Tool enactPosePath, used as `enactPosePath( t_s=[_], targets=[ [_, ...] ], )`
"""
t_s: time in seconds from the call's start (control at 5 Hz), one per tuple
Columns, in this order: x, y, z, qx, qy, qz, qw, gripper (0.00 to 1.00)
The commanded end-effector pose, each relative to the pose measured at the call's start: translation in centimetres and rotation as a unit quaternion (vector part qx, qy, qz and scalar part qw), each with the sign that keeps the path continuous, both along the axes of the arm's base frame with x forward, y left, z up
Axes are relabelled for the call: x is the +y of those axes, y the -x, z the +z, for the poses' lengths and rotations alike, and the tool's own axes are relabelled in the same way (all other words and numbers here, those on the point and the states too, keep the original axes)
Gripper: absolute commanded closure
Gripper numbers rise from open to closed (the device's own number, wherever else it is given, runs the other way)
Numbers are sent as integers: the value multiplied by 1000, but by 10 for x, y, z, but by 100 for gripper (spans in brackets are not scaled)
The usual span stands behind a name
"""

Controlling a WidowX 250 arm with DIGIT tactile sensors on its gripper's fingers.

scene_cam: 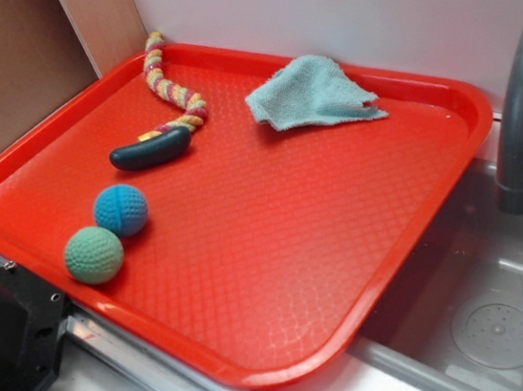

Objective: Grab the blue ball.

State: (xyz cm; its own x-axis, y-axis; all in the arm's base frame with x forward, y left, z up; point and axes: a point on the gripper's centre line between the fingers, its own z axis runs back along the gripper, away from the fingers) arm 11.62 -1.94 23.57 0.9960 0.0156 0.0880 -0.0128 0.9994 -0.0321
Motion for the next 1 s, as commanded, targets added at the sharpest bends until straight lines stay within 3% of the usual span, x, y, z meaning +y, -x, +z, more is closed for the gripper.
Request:
enactPosePath(
  t_s=[0.0, 0.6, 0.8],
  targets=[
    [0, 0, 0, 0, 0, 0, 1000, 0],
    [8, -24, -45, 8, 14, 185, 983, 0],
    [18, -33, -75, 5, 32, 215, 976, 0]
  ],
)
